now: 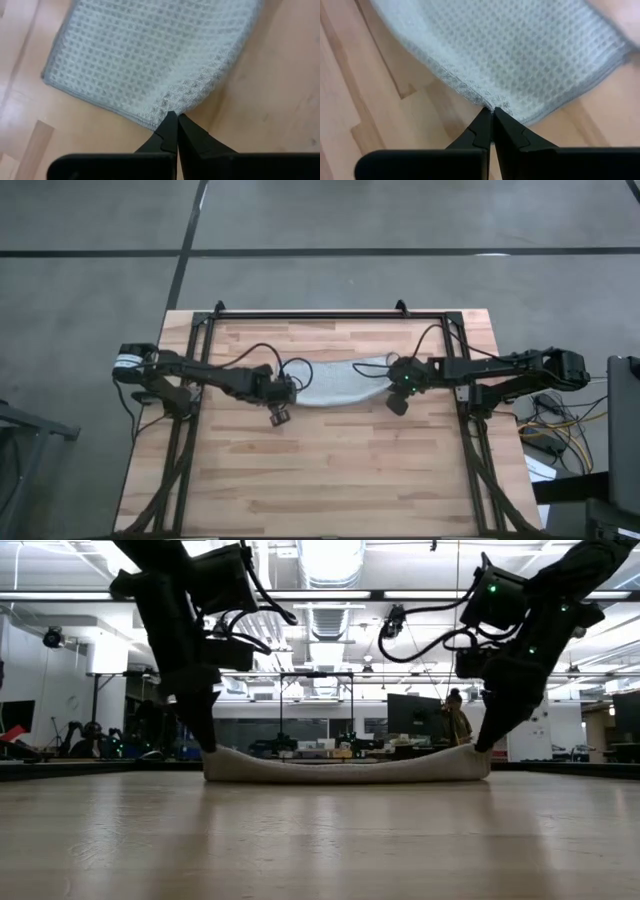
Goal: Fold microfiber towels
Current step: Fold the gray on the table
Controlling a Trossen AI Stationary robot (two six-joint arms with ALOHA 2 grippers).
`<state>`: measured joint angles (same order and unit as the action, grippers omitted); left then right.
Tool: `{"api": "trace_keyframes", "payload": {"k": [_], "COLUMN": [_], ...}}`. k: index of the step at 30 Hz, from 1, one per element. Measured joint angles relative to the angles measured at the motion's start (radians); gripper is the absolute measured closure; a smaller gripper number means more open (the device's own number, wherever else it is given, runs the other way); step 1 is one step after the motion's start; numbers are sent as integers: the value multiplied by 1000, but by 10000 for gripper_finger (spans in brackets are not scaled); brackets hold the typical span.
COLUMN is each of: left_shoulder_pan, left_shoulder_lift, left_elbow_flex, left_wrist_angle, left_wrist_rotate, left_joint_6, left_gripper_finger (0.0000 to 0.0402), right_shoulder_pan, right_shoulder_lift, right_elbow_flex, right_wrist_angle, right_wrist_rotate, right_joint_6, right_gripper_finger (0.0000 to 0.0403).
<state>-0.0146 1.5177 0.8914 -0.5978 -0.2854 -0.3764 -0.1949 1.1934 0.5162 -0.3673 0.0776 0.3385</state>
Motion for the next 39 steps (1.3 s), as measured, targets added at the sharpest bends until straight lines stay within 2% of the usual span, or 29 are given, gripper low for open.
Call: {"api": "trace_keyframes", "payload": {"k": [15,23,39], "left_shoulder_pan": [42,84,170], "left_shoulder_lift": [-28,-76,-80], "left_elbow_flex": [13,13,20], "left_wrist_angle": [-6,-7,-2], "left_wrist_rotate": [-5,-17,-14], "left_joint_6": [0,0,72], "left_gripper_finger": [401,402,401], "right_shoulder_pan": [-55,-87,-176], "right_shoulder_lift": [0,0,27], "right_elbow_flex": [46,55,149], "right_wrist_angle": [-96,-94,-93], "right_wrist_rotate": [36,39,55], "right_joint_6": [2,1,-49], "right_gripper_finger": [395,395,395]}}
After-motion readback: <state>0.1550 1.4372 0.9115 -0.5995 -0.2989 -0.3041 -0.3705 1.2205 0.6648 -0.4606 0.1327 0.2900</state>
